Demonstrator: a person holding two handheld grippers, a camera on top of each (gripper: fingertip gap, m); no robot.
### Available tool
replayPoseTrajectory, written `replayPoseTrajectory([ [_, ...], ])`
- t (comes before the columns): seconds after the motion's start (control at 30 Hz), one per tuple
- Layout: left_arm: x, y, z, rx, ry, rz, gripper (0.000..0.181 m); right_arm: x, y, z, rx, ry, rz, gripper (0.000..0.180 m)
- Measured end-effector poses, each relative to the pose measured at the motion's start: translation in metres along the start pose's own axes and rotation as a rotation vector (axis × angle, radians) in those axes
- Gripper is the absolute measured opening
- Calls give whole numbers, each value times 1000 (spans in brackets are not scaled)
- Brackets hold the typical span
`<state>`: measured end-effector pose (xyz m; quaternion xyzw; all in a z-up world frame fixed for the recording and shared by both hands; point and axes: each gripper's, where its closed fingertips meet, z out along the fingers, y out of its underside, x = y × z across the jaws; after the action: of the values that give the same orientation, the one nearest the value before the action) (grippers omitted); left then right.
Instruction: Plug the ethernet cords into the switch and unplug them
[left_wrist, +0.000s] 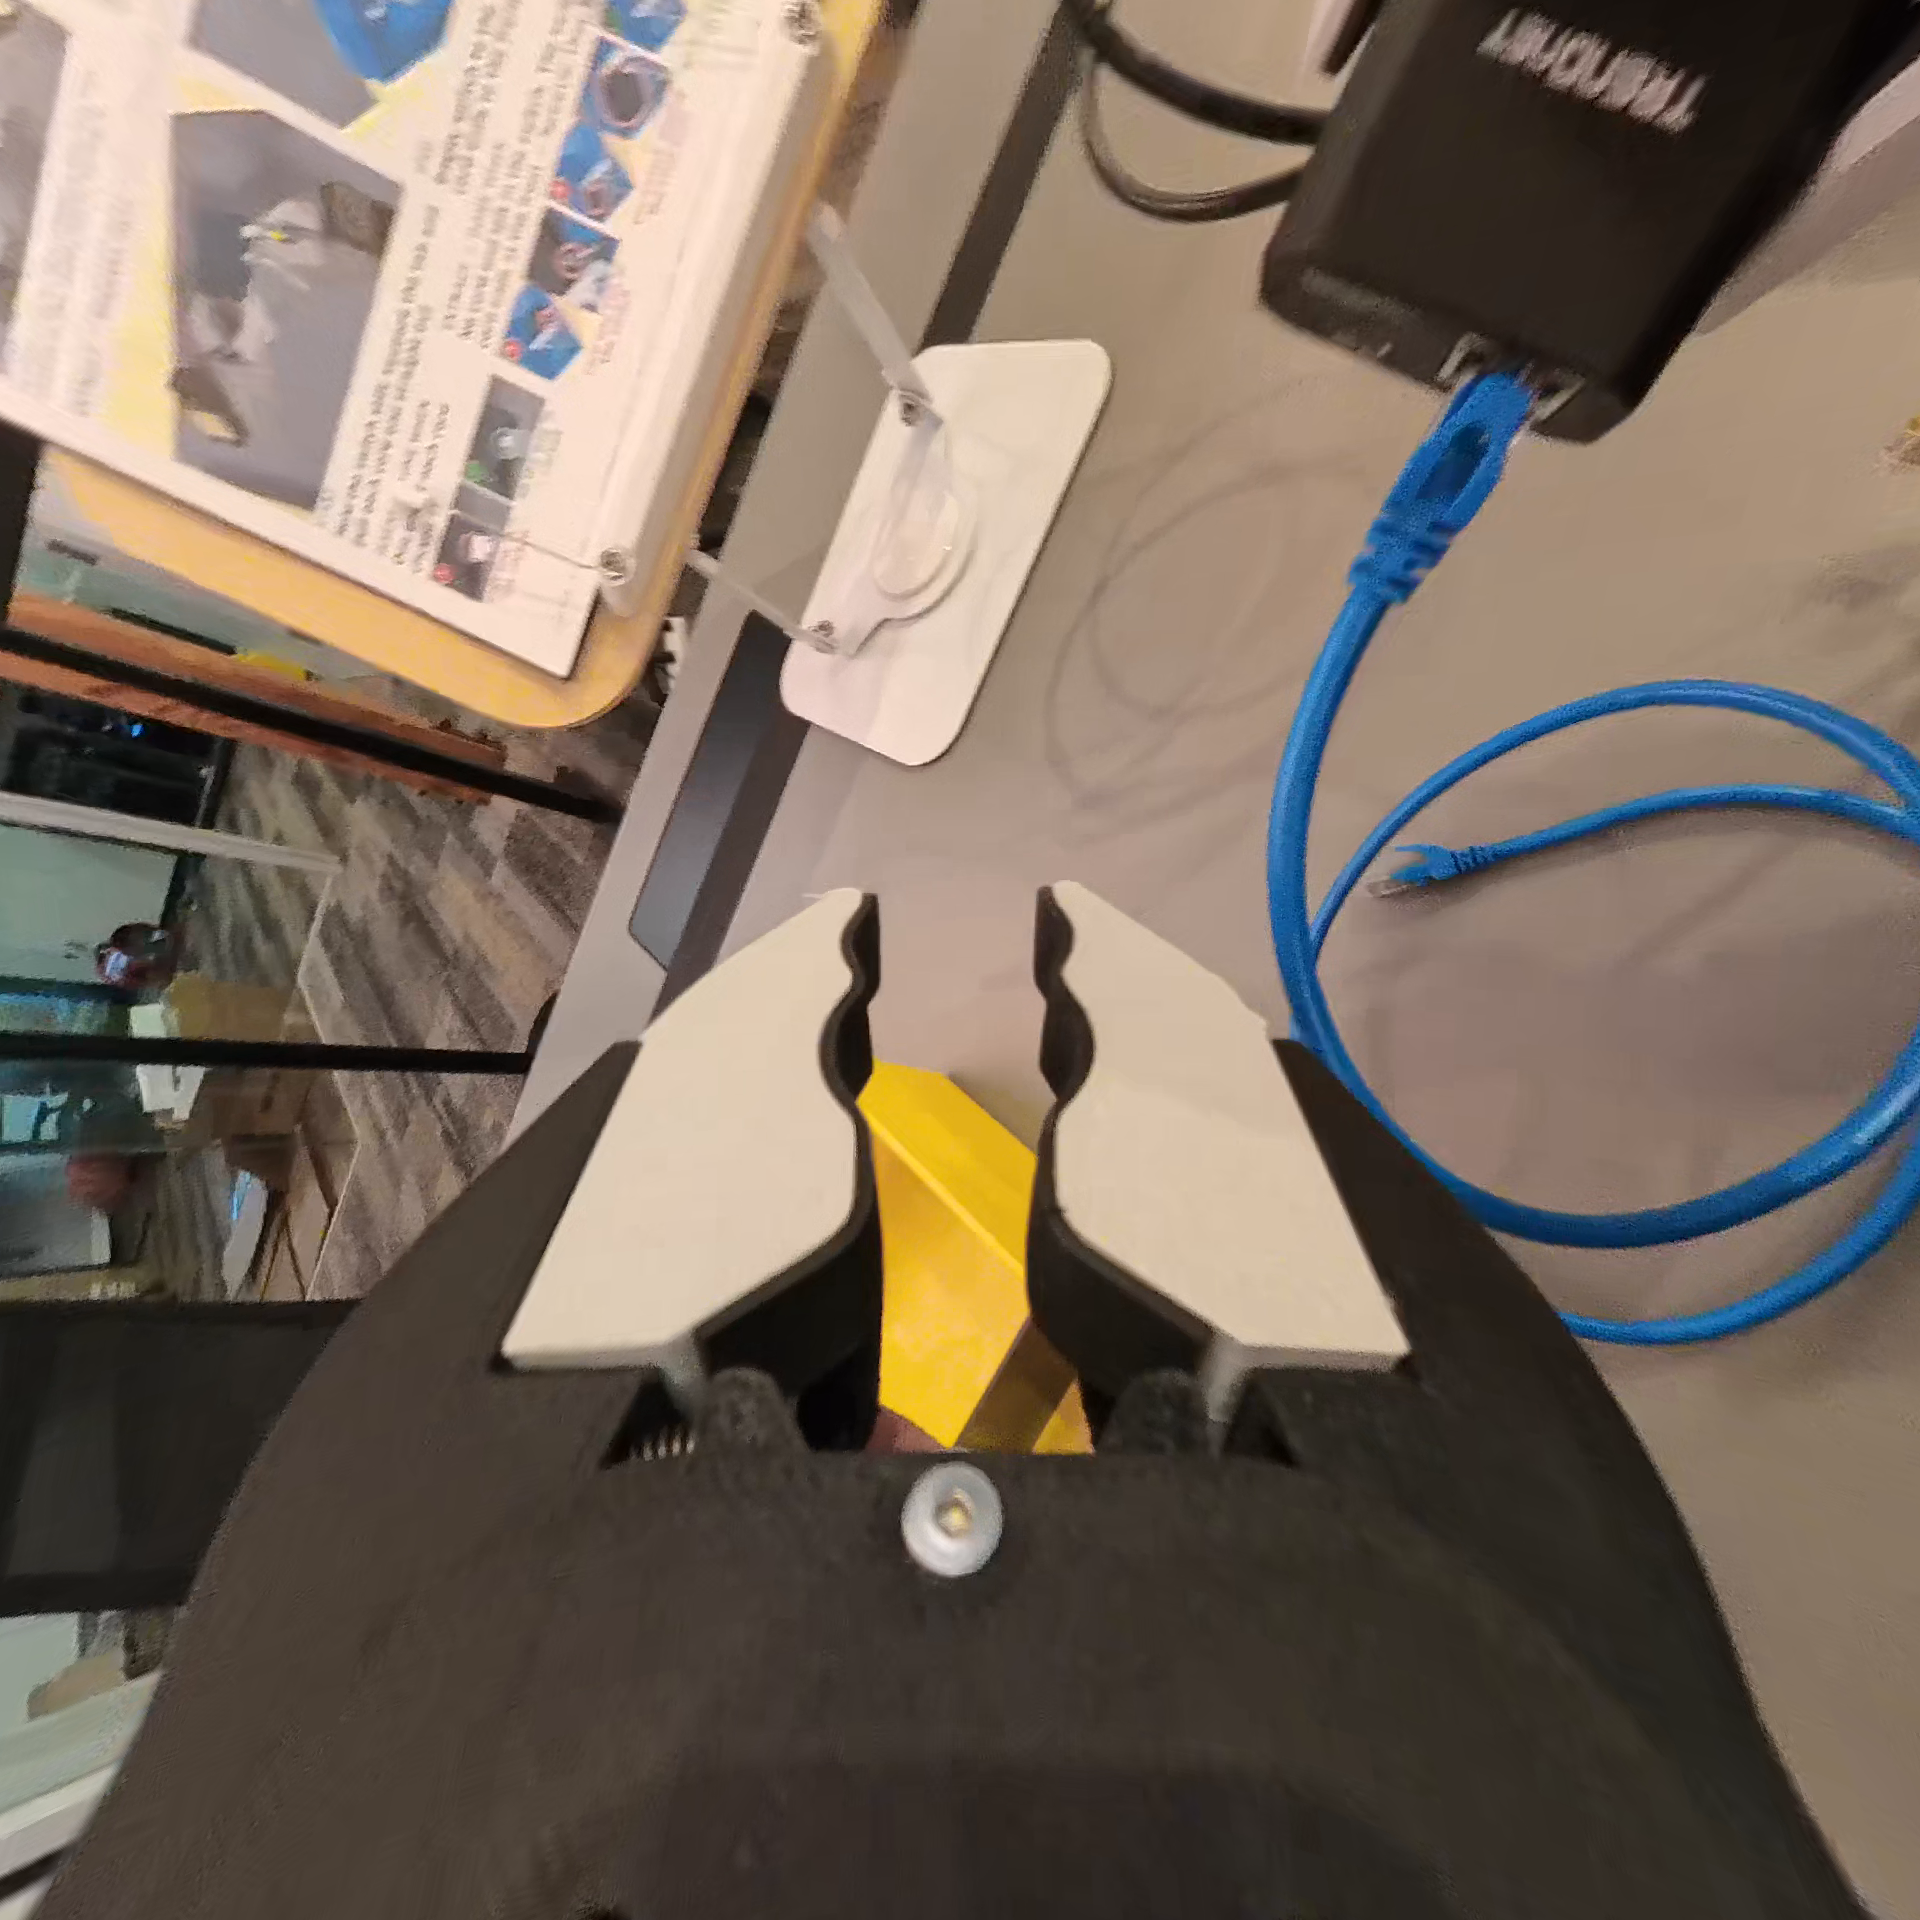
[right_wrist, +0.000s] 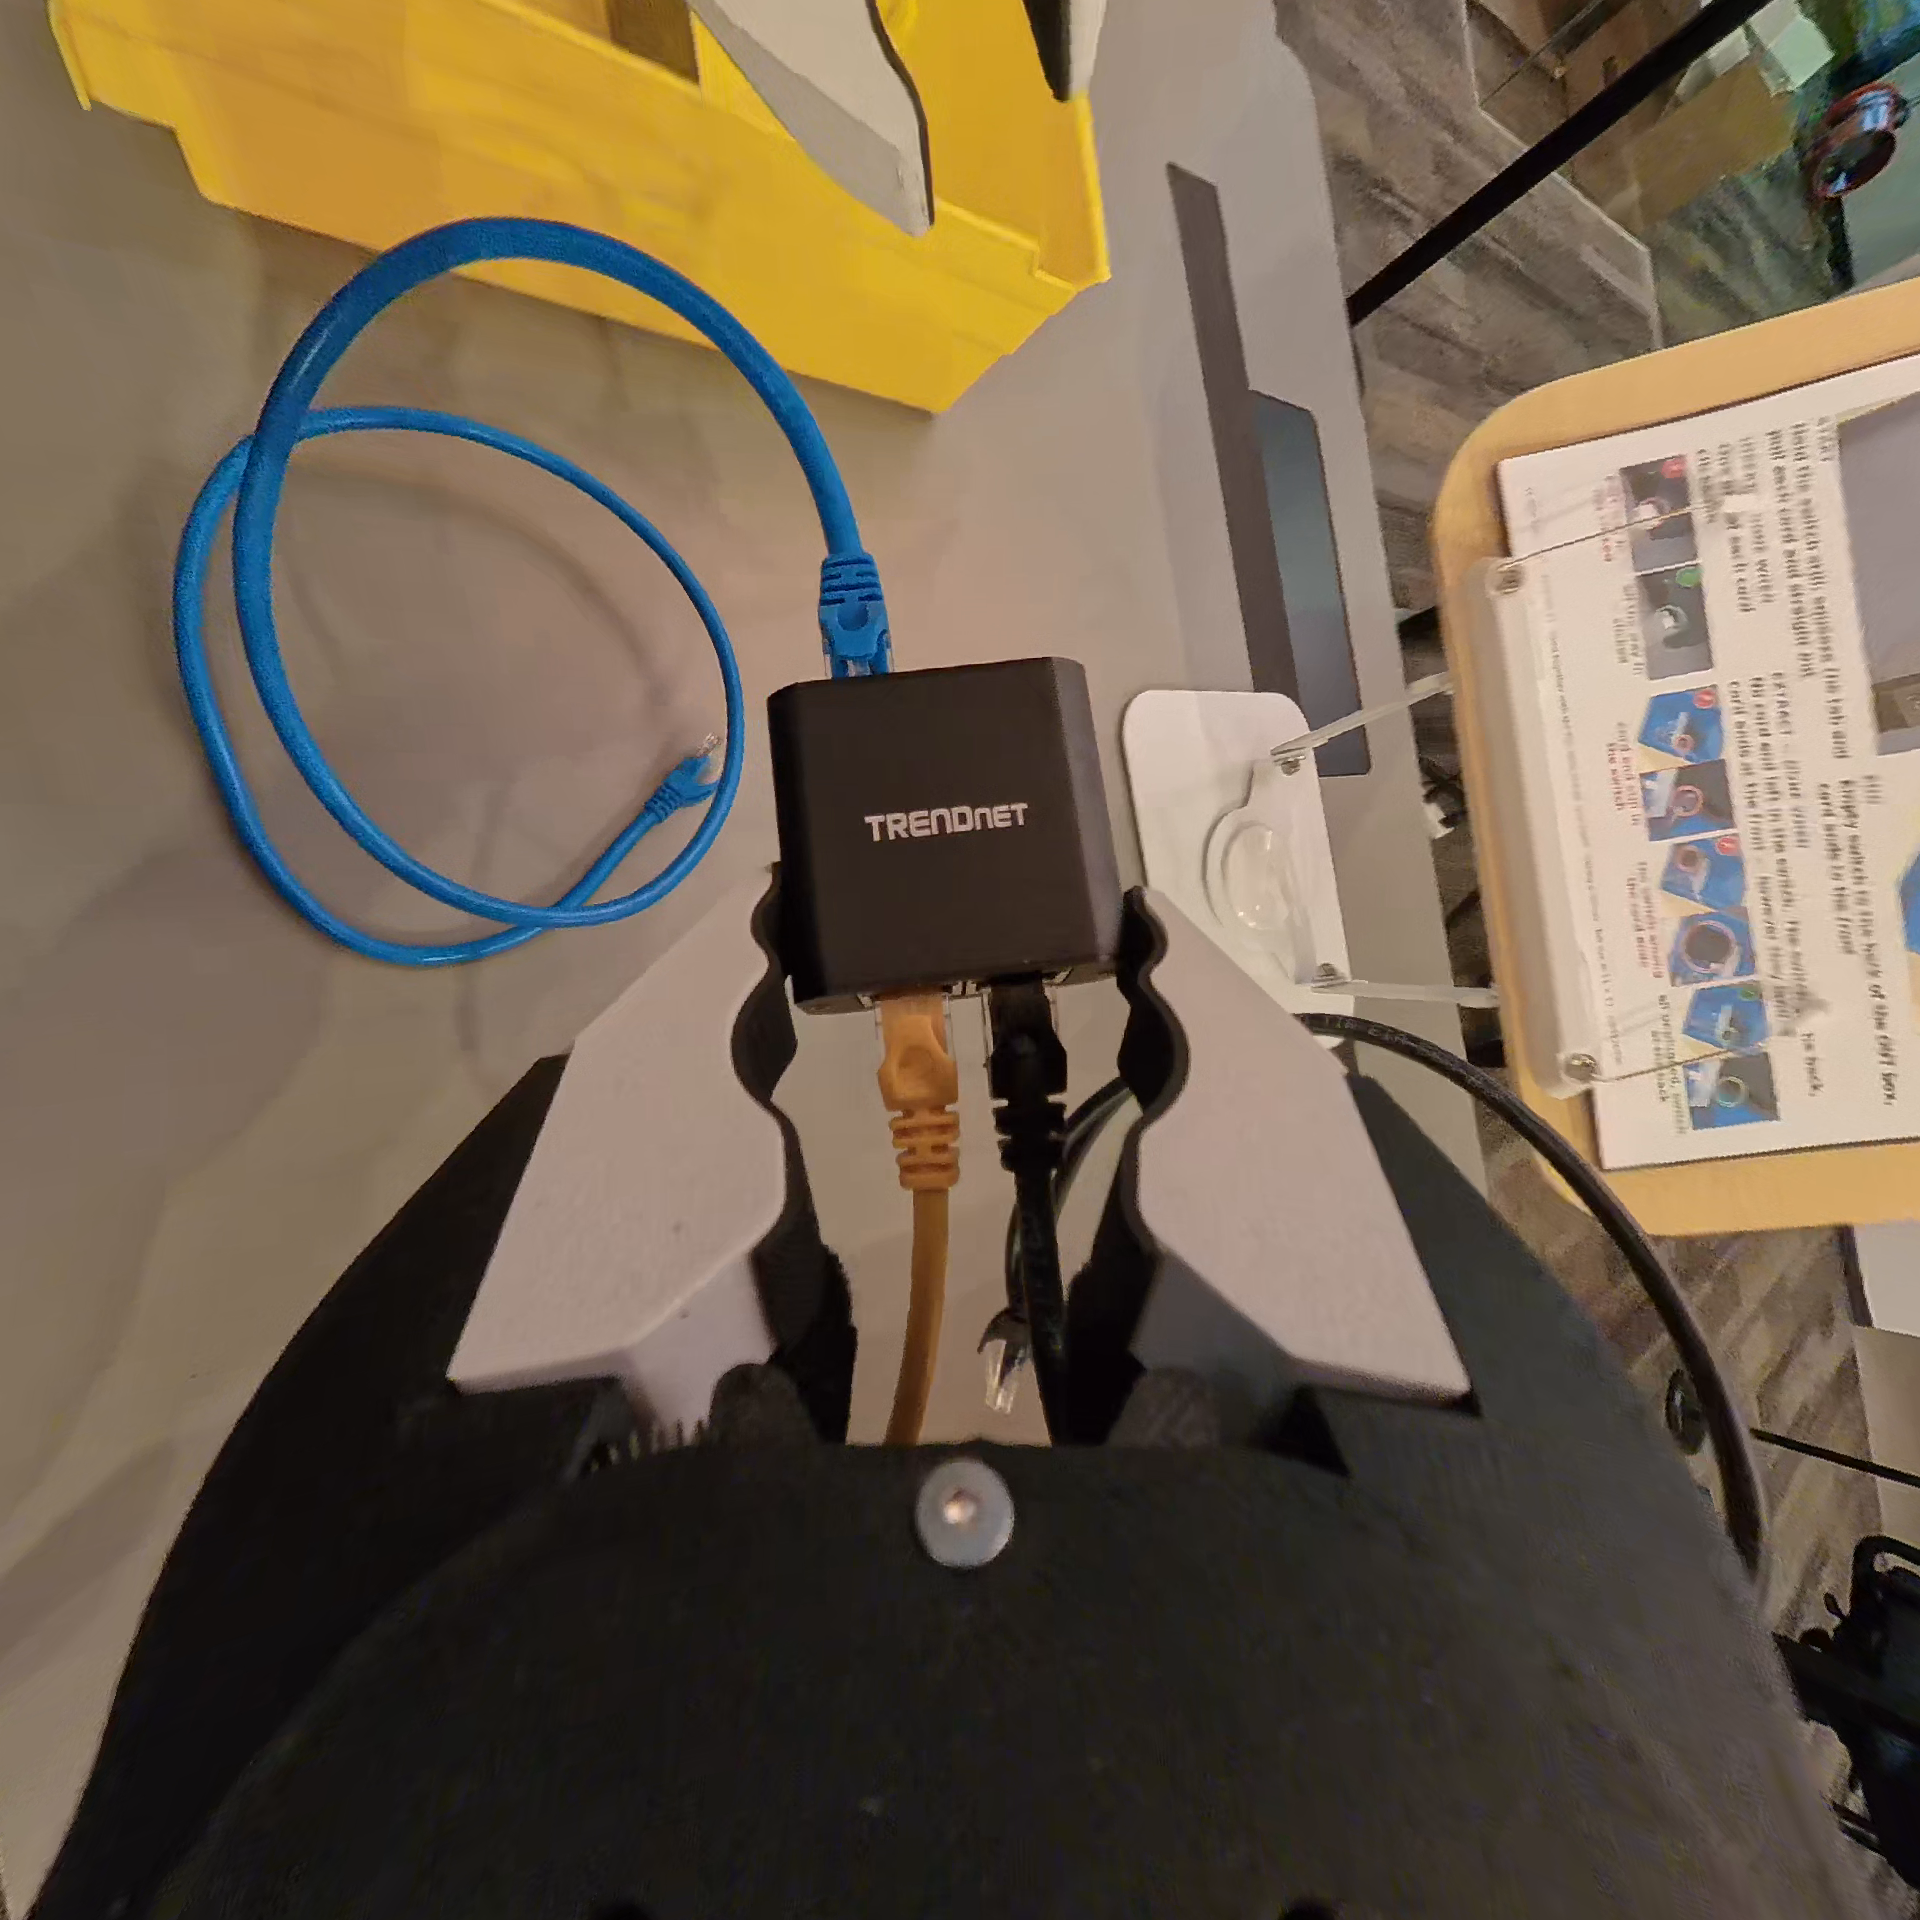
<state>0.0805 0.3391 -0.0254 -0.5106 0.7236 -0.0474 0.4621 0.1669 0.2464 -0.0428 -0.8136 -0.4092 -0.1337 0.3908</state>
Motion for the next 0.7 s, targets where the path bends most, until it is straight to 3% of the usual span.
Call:
replayPoseTrajectory([
  [0.27, -41, 7, -18, 54, -86, -135, 24, 79, -5, -74, 50, 177, 61, 62],
  [0.53, -48, 17, -14, 37, -93, -162, 24, 187, 3, -185, 41, 464, 119, 62],
  [0.7, -46, 22, -8, 24, -87, -165, 24, 236, 28, -259, -59, 602, 109, 62],
])
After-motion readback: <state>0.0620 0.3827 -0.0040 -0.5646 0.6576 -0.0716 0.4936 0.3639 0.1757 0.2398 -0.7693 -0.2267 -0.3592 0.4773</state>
